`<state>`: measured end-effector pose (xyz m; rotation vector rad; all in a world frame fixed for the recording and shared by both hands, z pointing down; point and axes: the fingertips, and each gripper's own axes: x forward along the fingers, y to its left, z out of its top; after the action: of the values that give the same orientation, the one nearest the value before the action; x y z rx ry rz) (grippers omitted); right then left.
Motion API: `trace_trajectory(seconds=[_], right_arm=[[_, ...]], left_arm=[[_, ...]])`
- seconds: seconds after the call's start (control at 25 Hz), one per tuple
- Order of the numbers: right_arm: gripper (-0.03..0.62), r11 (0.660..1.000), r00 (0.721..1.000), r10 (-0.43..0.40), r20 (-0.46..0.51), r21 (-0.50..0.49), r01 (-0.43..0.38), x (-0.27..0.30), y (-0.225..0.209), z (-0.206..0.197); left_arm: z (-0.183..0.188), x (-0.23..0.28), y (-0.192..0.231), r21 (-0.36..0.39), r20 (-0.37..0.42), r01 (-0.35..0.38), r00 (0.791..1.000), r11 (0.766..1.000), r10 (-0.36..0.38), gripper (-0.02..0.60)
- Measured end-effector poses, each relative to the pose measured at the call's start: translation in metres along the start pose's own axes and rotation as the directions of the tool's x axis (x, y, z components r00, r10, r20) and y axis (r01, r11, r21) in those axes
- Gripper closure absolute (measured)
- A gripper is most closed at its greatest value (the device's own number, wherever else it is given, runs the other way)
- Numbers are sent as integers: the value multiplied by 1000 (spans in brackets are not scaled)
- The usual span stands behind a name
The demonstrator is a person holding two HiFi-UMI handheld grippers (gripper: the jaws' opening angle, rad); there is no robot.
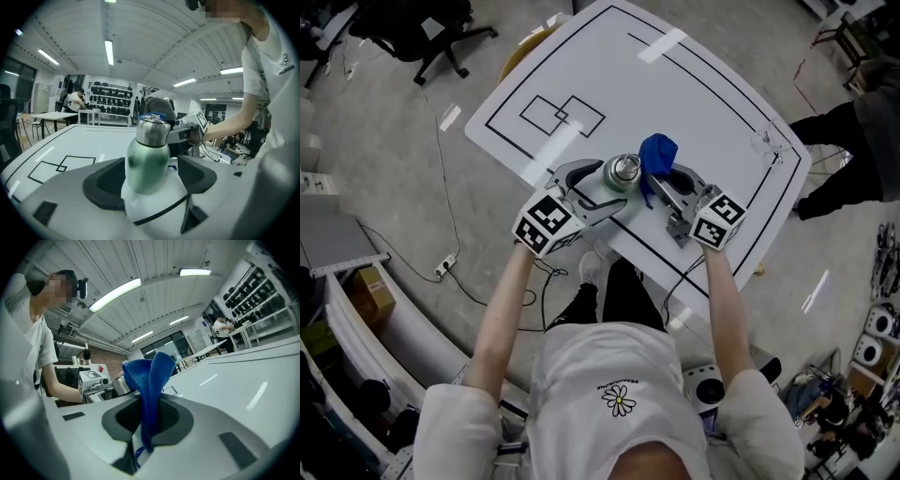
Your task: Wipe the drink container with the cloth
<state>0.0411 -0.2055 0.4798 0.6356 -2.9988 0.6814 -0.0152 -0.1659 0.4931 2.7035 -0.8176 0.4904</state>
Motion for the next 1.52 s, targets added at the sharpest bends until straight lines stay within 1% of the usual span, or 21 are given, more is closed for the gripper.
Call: trace_trajectory(seconds=[0.08,0.24,0.32,0.56,0.76,0.92,1.08,1.12,1.24,1.28,1.4,1.52], right_arm=[[551,1000,1000,-15,1,-11,15,-6,5,-4],[552,997,997,-71,8,-8,71,-19,24,-13],[551,997,997,-79,7,-15,79,-23,39,-20],[551,997,999,-46,-20,-56,44,-12,73,-42],[552,995,998,-27,-52,-94,22,-1,83,-47],[551,992,995,14,-96,-121,-26,2,91,-50],[551,991,994,29,-109,-128,-43,4,93,-51],[551,991,994,26,-110,-129,-40,3,92,-50],[551,991,994,19,-110,-127,-33,2,91,-49],[551,991,994,18,-109,-126,-31,2,91,-48],[551,992,994,14,-107,-120,-27,1,89,-49],[551,993,995,6,-100,-118,-18,0,86,-48]], left_arm=[[-5,1,-4,7,-12,7,1000,1000,-7,239],[-8,0,-7,9,-13,4,1000,1000,-3,239],[-8,-1,-8,20,-19,4,1000,1000,-3,239],[-11,-4,-11,50,-51,11,999,999,-9,239],[-17,-13,-16,86,-100,26,995,996,-17,255],[-22,-19,-21,99,-123,60,991,993,-47,273],[-24,-23,-24,83,-115,100,989,991,-91,268],[-22,-24,-21,66,-101,102,990,993,-95,267],[-17,-26,0,1,-45,88,995,996,-88,236],[-16,-26,7,-3,-41,87,995,996,-87,230],[-19,-18,20,47,-92,121,989,992,-116,229],[-22,-5,19,89,-159,189,972,978,-173,229]])
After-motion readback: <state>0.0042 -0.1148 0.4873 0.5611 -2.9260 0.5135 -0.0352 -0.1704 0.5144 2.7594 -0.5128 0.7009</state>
